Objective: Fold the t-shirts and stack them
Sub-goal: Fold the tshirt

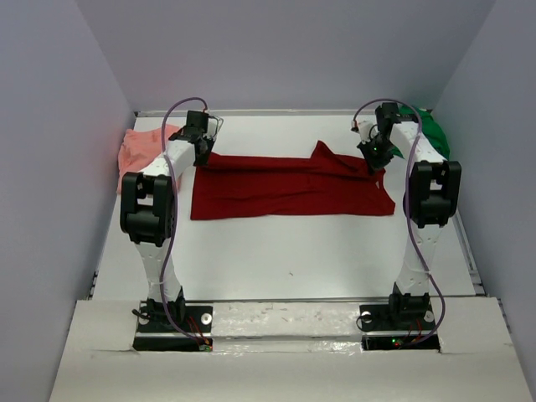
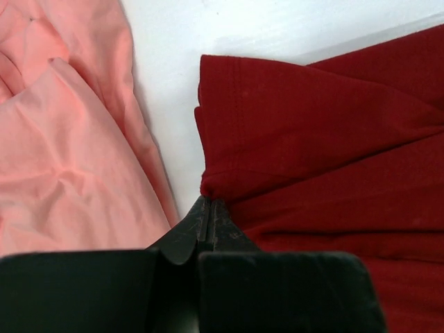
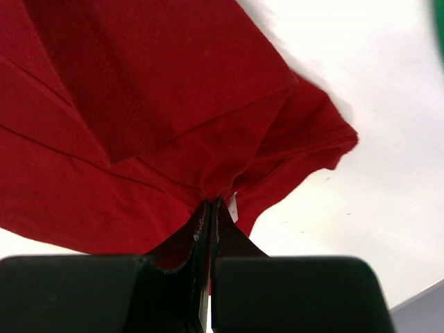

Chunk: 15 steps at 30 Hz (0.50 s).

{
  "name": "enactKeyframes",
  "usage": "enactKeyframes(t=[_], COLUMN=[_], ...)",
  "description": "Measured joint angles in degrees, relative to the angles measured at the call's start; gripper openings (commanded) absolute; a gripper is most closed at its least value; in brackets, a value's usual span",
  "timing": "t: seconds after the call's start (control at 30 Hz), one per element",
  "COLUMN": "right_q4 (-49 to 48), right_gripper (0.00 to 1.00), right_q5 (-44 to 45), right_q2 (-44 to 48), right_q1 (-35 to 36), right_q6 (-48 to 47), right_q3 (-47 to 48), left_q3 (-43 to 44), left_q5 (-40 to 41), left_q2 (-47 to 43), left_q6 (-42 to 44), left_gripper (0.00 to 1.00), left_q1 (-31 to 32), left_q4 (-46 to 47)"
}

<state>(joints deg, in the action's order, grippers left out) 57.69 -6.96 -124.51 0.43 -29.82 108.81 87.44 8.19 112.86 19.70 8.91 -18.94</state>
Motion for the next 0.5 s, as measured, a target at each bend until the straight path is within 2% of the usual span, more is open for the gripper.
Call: enactKeyframes(t=[0.5], right_q4=[2.45], right_gripper=[0.00], right_q5=[-0.48], right_q2=[-0.85], right_q1=[0.00], right_q6=[-1.53], right_q3=[-1.33], left_q3=[-5.07], left_q5=[1.38], left_q2=[-0.35], left_q6=[1.05], left_gripper=[0.00], left_q1=[1.42], left_q4=[-0.57])
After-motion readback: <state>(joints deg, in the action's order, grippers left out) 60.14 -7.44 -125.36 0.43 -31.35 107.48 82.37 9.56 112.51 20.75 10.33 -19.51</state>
